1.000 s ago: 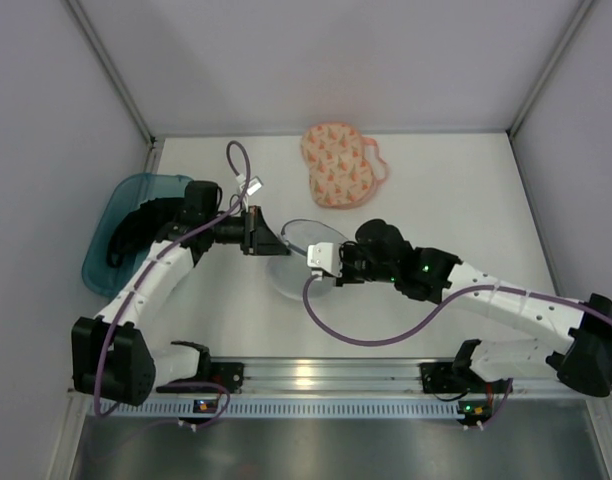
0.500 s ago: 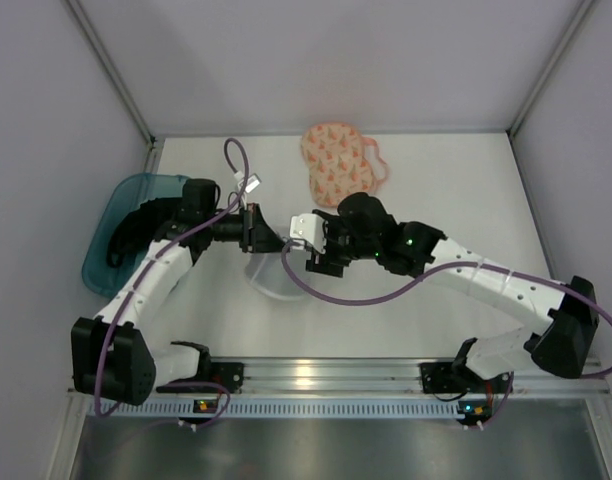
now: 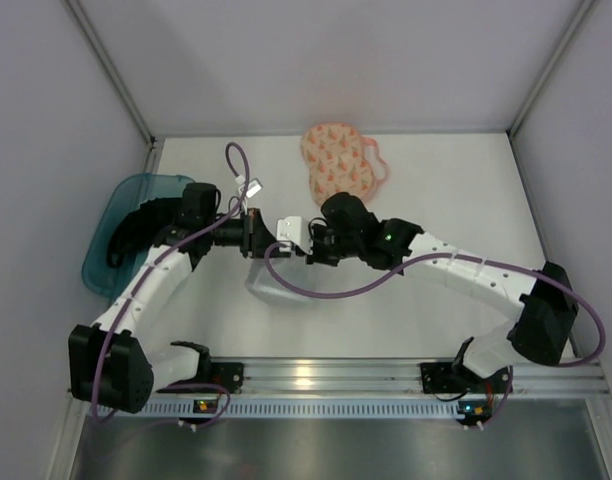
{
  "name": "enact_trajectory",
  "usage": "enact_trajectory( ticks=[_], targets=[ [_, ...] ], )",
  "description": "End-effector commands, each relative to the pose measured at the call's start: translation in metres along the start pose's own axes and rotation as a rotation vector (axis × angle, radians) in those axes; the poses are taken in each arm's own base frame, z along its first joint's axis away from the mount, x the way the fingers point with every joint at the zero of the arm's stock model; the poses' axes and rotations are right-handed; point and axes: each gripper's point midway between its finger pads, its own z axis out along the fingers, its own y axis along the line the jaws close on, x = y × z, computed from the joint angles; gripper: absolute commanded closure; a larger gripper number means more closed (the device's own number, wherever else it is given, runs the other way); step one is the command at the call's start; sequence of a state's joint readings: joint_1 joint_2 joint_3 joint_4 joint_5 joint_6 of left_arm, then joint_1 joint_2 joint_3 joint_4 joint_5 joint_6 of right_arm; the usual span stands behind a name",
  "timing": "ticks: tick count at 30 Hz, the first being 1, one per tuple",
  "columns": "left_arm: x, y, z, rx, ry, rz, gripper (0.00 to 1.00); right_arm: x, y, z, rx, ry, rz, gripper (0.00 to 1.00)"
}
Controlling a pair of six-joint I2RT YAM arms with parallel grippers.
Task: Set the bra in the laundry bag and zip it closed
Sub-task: Zip the zipper on the laundry bag, then place the laundry bag at the center of the board.
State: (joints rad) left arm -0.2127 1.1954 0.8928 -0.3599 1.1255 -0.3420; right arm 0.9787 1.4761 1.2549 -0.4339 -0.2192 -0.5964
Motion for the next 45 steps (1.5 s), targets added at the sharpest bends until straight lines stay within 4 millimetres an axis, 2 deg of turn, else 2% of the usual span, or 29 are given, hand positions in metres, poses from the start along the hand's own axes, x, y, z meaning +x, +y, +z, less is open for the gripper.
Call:
enact_trajectory(
  ticks=[1, 4, 5, 9, 13, 16, 17, 19, 20, 23, 24, 25, 26, 27, 29, 30, 32, 33, 34, 35, 36, 37, 38, 39, 40, 41, 42, 43, 45],
  targets=[
    [-0.001, -0.013, -0.004, 0.046, -0.019, 0.075, 1.00, -0.006, -0.003, -0.014, 0.037, -0.029, -0.020, 1.00],
    [0.001, -0.007, -0.004, 0.035, -0.021, 0.059, 1.00, 0.002, -0.001, -0.026, 0.056, -0.018, -0.026, 1.00],
    [0.001, -0.004, -0.005, 0.032, -0.022, 0.051, 1.00, 0.010, 0.003, -0.026, 0.050, -0.003, -0.028, 1.00],
    [-0.006, 0.005, -0.010, 0.011, -0.046, 0.045, 1.00, 0.025, 0.009, -0.038, 0.066, 0.015, -0.036, 1.00],
    [-0.013, 0.000, -0.010, 0.033, -0.044, 0.075, 1.00, 0.027, 0.011, -0.045, 0.081, 0.009, -0.031, 1.00],
    [-0.018, -0.014, -0.012, 0.078, -0.039, 0.119, 0.82, 0.021, 0.004, -0.052, 0.108, 0.004, -0.018, 1.00],
    [-0.021, -0.020, -0.015, 0.085, -0.046, 0.147, 0.69, 0.019, 0.003, -0.055, 0.114, 0.003, -0.014, 1.00],
    [-0.024, -0.026, -0.017, 0.087, -0.056, 0.184, 0.60, 0.018, -0.003, -0.065, 0.141, 0.000, -0.009, 1.00],
    [-0.026, -0.031, -0.019, 0.082, -0.067, 0.206, 0.52, 0.022, -0.004, -0.070, 0.144, 0.011, -0.003, 1.00],
    [-0.031, -0.032, -0.022, 0.042, -0.097, 0.236, 0.34, 0.034, -0.018, -0.092, 0.199, 0.040, 0.022, 1.00],
    [-0.032, -0.029, -0.022, 0.024, -0.107, 0.249, 0.16, 0.045, -0.031, -0.102, 0.239, 0.061, 0.046, 1.00],
    [-0.034, -0.026, -0.023, -0.006, -0.121, 0.262, 0.06, 0.049, -0.038, -0.114, 0.273, 0.067, 0.047, 1.00],
    [-0.035, -0.026, -0.024, -0.020, -0.127, 0.276, 0.01, 0.057, -0.046, -0.123, 0.300, 0.086, 0.041, 1.00],
    [-0.035, -0.023, -0.025, -0.035, -0.129, 0.297, 0.01, 0.074, -0.063, -0.137, 0.355, 0.117, 0.069, 1.00],
    [-0.038, -0.015, -0.027, -0.100, -0.131, 0.304, 0.01, 0.087, -0.082, -0.159, 0.426, 0.153, 0.037, 1.00],
    [-0.042, -0.010, -0.028, -0.133, -0.133, 0.334, 0.01, 0.102, -0.098, -0.175, 0.488, 0.187, 0.056, 1.00],
    [-0.053, 0.000, -0.033, -0.221, -0.148, 0.339, 0.01, 0.114, -0.122, -0.196, 0.555, 0.231, 0.007, 1.00],
    [-0.057, 0.004, -0.034, -0.249, -0.151, 0.346, 0.01, 0.136, -0.140, -0.211, 0.614, 0.289, 0.036, 1.00],
    [-0.066, 0.003, -0.037, -0.274, -0.163, 0.355, 0.01, 0.136, -0.160, -0.225, 0.672, 0.296, 0.021, 1.00],
    [-0.074, 0.014, -0.041, -0.351, -0.191, 0.333, 0.01, 0.146, -0.173, -0.234, 0.703, 0.323, 0.030, 1.00],
    [-0.079, 0.016, -0.043, -0.378, -0.204, 0.331, 0.01, 0.175, -0.191, -0.245, 0.738, 0.399, 0.072, 1.00],
    [-0.083, 0.021, -0.045, -0.404, -0.210, 0.330, 0.01, 0.173, -0.215, -0.261, 0.812, 0.406, 0.051, 1.00],
    [-0.088, 0.023, -0.047, -0.429, -0.223, 0.332, 0.01, 0.182, -0.229, -0.269, 0.849, 0.435, 0.054, 1.00],
    [-0.092, 0.030, -0.052, -0.480, -0.239, 0.323, 0.01, 0.209, -0.243, -0.270, 0.861, 0.495, 0.083, 1.00],
    [-0.094, 0.034, -0.052, -0.497, -0.241, 0.317, 0.01, 0.208, -0.265, -0.283, 0.927, 0.504, 0.056, 1.00],
    [-0.095, 0.036, -0.053, -0.510, -0.244, 0.318, 0.01, 0.218, -0.276, -0.287, 0.947, 0.528, 0.053, 1.00],
    [-0.096, 0.039, -0.054, -0.522, -0.244, 0.317, 0.01, 0.242, -0.287, -0.284, 0.950, 0.579, 0.066, 1.00],
    [-0.096, 0.041, -0.054, -0.530, -0.242, 0.316, 0.01, 0.240, -0.307, -0.292, 1.006, 0.584, 0.009, 1.00],
    [-0.098, 0.048, -0.058, -0.569, -0.249, 0.312, 0.01, 0.264, -0.328, -0.290, 1.032, 0.642, -0.014, 1.00]
  ],
)
